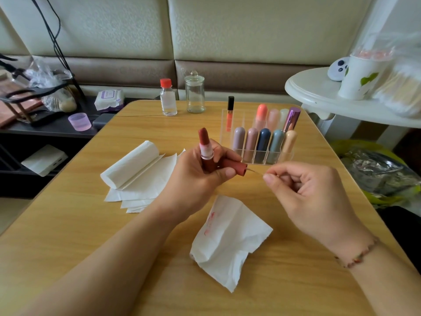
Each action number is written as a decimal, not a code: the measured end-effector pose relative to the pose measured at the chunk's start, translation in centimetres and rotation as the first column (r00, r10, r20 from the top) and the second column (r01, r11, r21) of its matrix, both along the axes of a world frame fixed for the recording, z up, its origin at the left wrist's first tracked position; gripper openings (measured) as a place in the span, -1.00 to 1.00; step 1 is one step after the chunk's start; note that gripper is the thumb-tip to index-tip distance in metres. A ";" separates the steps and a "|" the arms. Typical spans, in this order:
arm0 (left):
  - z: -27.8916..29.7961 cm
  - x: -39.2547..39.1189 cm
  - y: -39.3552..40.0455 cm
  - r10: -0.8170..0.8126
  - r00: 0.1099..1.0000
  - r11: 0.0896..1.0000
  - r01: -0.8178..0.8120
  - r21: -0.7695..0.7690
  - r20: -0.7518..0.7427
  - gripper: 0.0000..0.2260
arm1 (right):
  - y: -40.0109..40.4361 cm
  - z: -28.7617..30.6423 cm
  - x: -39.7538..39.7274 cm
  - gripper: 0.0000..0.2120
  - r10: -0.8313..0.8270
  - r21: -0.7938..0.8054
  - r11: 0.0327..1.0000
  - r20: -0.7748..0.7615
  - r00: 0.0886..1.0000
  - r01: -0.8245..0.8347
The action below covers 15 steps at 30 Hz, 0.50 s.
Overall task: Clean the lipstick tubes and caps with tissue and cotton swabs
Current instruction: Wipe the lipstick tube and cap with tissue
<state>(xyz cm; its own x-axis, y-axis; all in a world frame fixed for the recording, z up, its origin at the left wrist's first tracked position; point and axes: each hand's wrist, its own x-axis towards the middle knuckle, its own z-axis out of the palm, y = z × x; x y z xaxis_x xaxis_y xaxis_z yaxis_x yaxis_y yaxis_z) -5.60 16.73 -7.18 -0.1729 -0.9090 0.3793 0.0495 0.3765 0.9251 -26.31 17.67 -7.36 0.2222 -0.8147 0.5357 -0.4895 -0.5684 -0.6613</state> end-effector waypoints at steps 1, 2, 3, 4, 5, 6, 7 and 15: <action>0.1 0.0 0.0 0.003 1.000 1.000 -0.003 -0.001 0.003 -0.73 | 0.0 0.0 0.0 -0.91 0.003 0.004 1.000 -0.026 1.000 -0.003; 0.1 0.0 0.1 0.010 1.000 1.000 -0.010 -0.002 0.011 -0.69 | -0.1 0.0 0.0 -0.91 0.012 0.011 1.000 -0.048 0.999 -0.011; 0.2 0.0 0.1 0.015 1.000 1.000 -0.015 -0.003 0.014 -0.64 | -0.1 0.1 0.0 -0.90 0.024 0.019 1.000 -0.066 0.998 -0.023; 0.3 0.0 0.1 0.012 1.000 1.000 -0.012 -0.004 0.013 -0.61 | -0.1 0.1 -0.1 -0.89 0.041 0.027 0.999 -0.081 0.996 -0.039; 0.3 -0.1 0.2 0.009 1.000 1.000 -0.009 -0.003 0.008 -0.59 | -0.1 0.2 -0.1 -0.89 0.064 0.036 0.997 -0.090 0.994 -0.061; 0.3 -0.1 0.2 0.008 1.000 1.000 -0.008 -0.001 0.006 -0.58 | -0.1 0.2 -0.1 -0.88 0.092 0.051 0.995 -0.088 0.992 -0.088; 0.3 -0.1 0.2 0.008 1.000 1.000 -0.008 0.000 0.007 -0.58 | 0.0 0.3 -0.2 -0.89 0.122 0.071 0.991 -0.072 0.990 -0.117; 0.5 -0.4 0.4 -0.017 0.998 1.000 0.019 -0.024 0.066 -0.59 | 0.0 0.5 -0.2 -0.90 0.073 0.131 0.987 0.143 0.987 -0.092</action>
<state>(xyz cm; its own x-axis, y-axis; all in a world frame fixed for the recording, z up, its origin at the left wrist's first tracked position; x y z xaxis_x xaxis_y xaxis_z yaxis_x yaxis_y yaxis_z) -6.05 17.12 -6.65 -0.2148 -0.8961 0.3883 -0.0045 0.3985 0.9171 -26.51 17.68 -6.90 0.2237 -0.8642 0.4506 -0.3435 -0.5026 -0.7934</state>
